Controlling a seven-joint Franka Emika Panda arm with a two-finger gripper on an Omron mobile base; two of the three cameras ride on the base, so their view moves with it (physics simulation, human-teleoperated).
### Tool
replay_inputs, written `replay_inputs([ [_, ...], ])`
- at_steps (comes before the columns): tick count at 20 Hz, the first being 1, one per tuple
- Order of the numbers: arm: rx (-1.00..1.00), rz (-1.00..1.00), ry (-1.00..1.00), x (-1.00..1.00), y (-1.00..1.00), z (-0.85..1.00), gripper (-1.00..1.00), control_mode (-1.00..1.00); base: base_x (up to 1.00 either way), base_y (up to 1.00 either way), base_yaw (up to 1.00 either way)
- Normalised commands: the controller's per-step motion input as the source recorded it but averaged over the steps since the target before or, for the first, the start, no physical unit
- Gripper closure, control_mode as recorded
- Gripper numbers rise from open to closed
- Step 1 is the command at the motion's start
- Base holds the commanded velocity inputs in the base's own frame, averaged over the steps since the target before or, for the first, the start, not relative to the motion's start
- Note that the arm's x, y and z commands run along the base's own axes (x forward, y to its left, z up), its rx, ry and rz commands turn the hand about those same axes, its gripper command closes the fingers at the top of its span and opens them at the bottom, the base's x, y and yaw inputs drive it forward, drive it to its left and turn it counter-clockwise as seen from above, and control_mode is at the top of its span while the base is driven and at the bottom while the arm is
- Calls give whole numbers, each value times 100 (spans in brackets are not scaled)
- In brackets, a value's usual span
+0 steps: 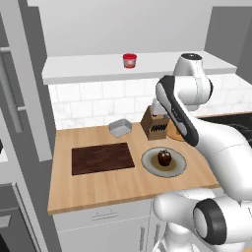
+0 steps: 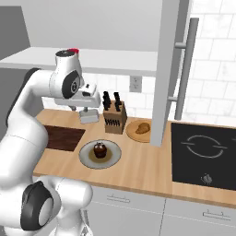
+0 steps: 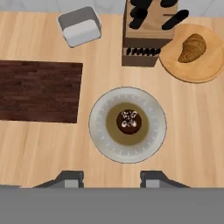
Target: From the different types of pastries on the counter, select a croissant and place it on the cutting board. Then retrieve a jar of jam from the cabinet and place it alongside the croissant on the cutting board.
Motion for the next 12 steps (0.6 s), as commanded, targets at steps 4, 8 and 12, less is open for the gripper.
replay_inputs([
  [4,0,7,0,5,-30,-4,-100,-100,0,0,0],
  [8,2,-1,1,10,-37,-10,-100,-100,0,0,0],
  [12,8,-34,-24,0,-69,-41,-100,-100,0,0,0],
])
